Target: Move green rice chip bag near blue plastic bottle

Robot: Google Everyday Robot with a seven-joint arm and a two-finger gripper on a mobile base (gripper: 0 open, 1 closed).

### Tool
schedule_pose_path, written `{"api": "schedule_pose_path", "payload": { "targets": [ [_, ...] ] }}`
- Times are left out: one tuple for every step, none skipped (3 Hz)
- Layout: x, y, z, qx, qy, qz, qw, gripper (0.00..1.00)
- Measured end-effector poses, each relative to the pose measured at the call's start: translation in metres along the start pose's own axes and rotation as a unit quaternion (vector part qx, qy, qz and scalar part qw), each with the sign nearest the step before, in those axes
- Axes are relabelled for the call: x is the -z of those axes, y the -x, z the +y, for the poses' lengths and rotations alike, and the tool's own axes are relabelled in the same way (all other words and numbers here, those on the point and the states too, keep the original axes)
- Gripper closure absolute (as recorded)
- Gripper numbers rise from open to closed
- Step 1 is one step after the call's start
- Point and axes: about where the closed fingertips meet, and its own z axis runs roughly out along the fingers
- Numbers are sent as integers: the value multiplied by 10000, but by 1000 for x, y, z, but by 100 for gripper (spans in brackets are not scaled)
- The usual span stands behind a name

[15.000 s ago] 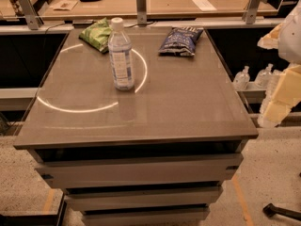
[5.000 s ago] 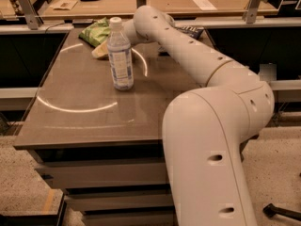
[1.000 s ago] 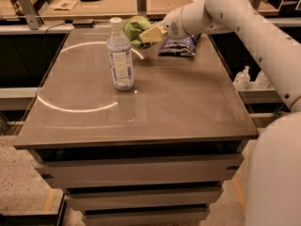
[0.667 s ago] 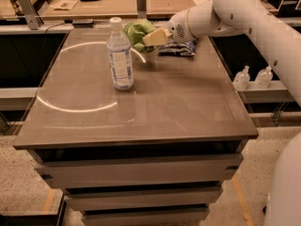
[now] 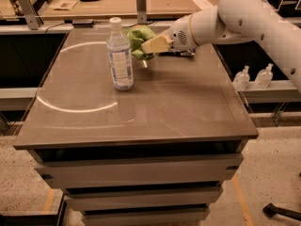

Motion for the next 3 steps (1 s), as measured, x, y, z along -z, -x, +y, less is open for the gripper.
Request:
{"api": "schedule_pose_path", "payload": {
  "targets": [
    [4, -2, 11, -41, 50, -23, 10000, 100],
    [7, -7, 19, -93, 112, 11, 9999, 100],
    [8, -15, 26, -186, 287, 85, 9994, 100]
  ]
}}
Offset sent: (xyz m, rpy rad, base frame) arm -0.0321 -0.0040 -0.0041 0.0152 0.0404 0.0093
